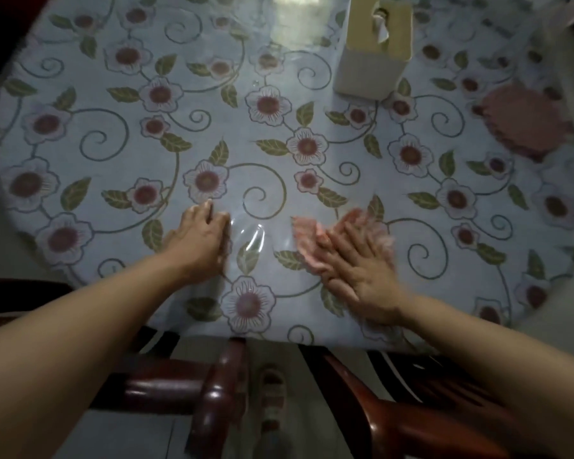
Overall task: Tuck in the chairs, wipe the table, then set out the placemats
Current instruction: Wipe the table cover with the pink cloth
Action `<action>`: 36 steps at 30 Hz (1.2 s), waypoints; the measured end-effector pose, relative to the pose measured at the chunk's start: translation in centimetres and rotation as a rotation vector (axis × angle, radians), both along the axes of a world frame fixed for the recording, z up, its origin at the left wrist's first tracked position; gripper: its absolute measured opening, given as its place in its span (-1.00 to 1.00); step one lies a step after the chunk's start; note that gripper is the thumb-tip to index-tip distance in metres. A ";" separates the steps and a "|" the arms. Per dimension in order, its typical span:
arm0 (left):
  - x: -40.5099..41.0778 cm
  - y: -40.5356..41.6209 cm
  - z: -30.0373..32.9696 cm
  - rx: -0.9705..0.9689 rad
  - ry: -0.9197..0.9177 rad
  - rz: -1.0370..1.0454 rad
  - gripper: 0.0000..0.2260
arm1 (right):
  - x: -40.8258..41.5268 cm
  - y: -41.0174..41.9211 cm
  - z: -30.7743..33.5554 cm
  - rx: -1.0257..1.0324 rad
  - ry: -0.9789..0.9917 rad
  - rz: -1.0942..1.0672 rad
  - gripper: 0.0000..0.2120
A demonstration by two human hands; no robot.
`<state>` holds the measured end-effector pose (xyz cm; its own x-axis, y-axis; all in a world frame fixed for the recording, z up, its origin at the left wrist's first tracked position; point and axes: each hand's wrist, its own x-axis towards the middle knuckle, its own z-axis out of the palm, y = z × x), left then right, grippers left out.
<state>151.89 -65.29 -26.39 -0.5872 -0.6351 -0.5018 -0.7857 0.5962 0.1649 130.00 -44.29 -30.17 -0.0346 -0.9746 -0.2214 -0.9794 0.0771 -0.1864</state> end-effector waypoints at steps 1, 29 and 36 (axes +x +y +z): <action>-0.2 0.3 0.2 0.002 -0.014 -0.005 -0.42 | 0.5 0.9 0.2 0.012 0.002 0.102 -0.44; 9.5 -17.3 1.8 -0.058 -0.061 -0.136 -0.68 | 10.8 -22.0 -1.7 -0.093 0.000 -0.523 -0.39; 11.7 -24.5 1.8 -0.134 -0.065 -0.413 -0.42 | 21.7 -25.9 -1.7 -0.069 0.017 -0.146 -0.40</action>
